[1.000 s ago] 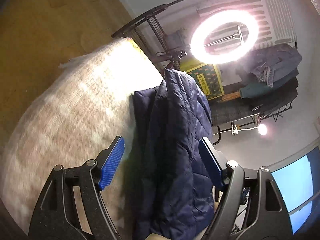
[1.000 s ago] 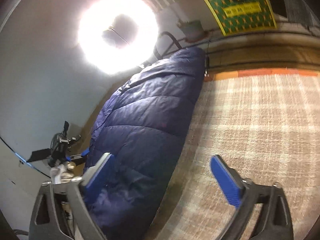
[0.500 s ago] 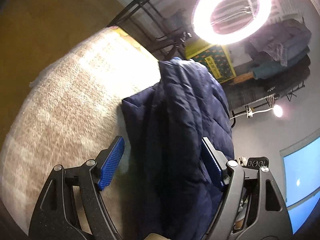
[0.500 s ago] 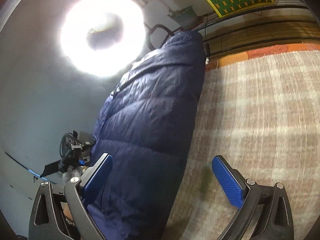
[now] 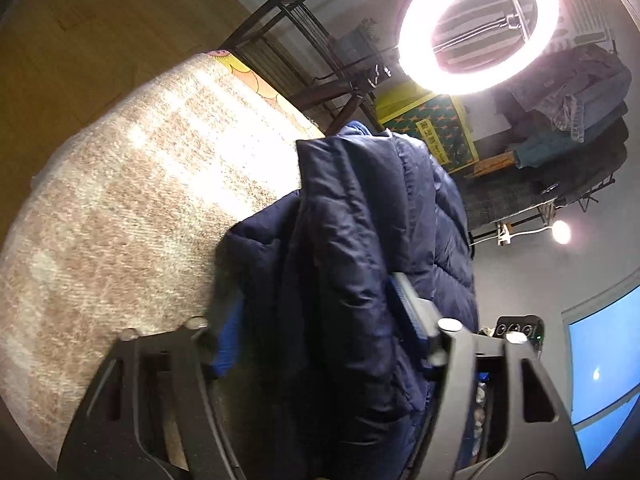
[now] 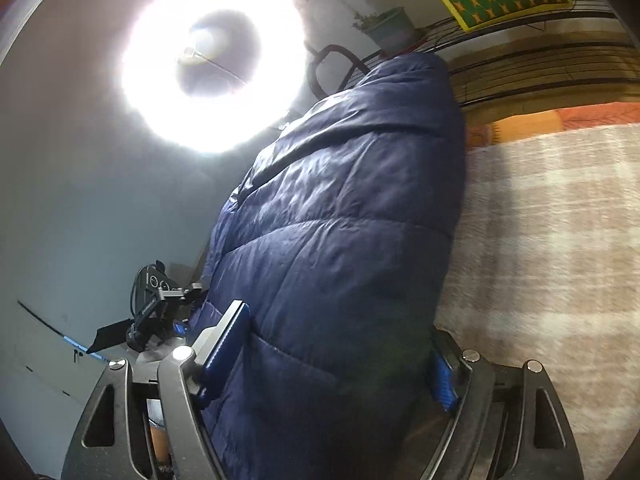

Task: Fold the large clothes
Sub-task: 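Grasp the folded jacket bundle with both tools and lift it, then carry the lifted jacket with both tools to the blue-and-white garment stack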

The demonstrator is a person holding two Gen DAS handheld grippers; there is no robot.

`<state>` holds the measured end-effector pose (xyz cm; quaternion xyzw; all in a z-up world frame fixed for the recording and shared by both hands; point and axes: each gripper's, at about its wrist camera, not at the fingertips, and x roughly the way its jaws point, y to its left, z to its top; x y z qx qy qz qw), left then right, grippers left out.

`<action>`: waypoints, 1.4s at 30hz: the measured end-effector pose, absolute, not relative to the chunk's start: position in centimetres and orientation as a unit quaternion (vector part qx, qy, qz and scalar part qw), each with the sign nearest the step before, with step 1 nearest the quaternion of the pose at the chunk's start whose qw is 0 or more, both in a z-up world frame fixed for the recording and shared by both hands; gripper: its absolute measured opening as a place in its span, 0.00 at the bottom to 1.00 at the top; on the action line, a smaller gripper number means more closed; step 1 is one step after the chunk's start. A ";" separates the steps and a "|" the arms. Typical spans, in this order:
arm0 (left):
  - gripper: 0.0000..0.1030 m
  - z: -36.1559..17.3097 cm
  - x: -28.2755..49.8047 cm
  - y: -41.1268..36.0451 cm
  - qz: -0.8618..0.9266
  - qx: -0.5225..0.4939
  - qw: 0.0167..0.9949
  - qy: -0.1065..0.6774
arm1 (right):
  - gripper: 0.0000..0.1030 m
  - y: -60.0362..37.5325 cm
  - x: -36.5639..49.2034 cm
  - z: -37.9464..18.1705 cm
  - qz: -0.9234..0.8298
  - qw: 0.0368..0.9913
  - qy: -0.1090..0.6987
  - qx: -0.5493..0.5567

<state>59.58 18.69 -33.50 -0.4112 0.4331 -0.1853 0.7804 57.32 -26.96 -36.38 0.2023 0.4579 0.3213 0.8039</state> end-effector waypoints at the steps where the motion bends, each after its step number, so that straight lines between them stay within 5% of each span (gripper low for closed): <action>1: 0.44 -33.6 59.7 18.4 -0.188 -0.412 0.778 0.435 | 0.72 -26.7 57.4 -36.5 0.319 0.803 0.460 0.205; 7: 0.21 -31.9 58.5 17.5 -0.184 -0.381 0.804 0.417 | 0.42 -27.4 57.1 -36.4 0.308 0.802 0.466 0.213; 12: 0.15 -29.5 56.9 16.4 -0.176 -0.361 0.822 0.404 | 0.26 -26.6 56.2 -34.4 0.296 0.815 0.471 0.164; 21: 0.11 -26.4 51.1 11.5 -0.212 -0.354 0.815 0.407 | 0.22 -28.8 51.1 -30.0 0.278 0.822 0.485 0.107; 42: 0.09 -21.6 32.8 -9.1 -0.300 -0.272 0.759 0.510 | 0.20 -47.0 24.7 -23.4 0.194 0.846 0.493 0.064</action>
